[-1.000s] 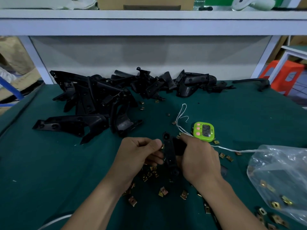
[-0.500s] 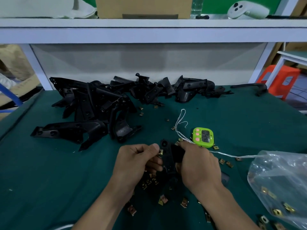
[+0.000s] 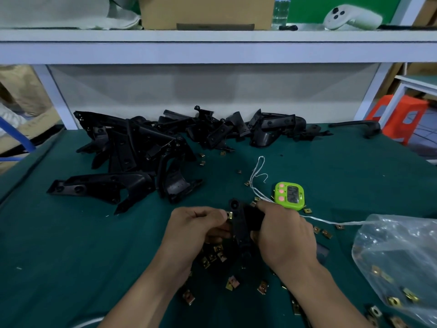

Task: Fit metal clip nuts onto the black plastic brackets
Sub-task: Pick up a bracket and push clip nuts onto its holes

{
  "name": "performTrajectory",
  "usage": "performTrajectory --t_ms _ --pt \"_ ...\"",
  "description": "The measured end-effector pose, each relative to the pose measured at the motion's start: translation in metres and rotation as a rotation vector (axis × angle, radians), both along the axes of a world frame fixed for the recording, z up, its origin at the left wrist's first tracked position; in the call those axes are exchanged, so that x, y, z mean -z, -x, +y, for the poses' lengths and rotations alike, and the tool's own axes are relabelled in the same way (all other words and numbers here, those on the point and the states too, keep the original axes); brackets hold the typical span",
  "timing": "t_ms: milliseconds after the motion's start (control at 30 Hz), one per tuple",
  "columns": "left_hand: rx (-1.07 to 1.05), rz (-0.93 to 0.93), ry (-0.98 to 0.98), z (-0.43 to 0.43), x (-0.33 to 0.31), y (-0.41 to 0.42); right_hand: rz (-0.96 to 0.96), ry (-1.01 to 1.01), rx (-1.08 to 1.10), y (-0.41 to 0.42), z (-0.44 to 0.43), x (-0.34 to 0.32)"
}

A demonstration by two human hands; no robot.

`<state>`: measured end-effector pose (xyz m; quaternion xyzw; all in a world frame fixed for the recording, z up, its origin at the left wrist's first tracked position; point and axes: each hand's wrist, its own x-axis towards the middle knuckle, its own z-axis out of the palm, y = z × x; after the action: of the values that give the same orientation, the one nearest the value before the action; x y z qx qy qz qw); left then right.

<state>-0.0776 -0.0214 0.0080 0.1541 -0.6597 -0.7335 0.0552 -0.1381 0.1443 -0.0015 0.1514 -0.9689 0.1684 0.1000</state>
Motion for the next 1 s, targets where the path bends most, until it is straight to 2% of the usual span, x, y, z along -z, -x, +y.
performTrajectory --t_ms 200,600,700,833,900,1000 --pt "0.017 0.003 0.044 0.003 0.000 -0.002 0.033 -0.051 0.056 0.001 -0.002 0.000" --pt "0.010 0.022 0.174 0.009 -0.001 -0.005 0.031 -0.114 0.036 -0.004 -0.008 -0.003" --pt "-0.006 0.044 0.323 0.009 -0.003 -0.008 0.021 -0.105 0.028 -0.005 -0.009 -0.003" --pt "-0.092 0.086 0.717 0.020 -0.010 -0.016 0.026 -0.116 0.022 -0.007 -0.013 -0.006" --pt "-0.091 0.090 0.741 0.026 -0.014 -0.021 0.040 -0.098 0.015 -0.008 -0.011 -0.005" --pt "0.002 0.092 0.641 0.020 -0.018 -0.018 0.038 -0.050 0.035 -0.005 -0.006 -0.001"
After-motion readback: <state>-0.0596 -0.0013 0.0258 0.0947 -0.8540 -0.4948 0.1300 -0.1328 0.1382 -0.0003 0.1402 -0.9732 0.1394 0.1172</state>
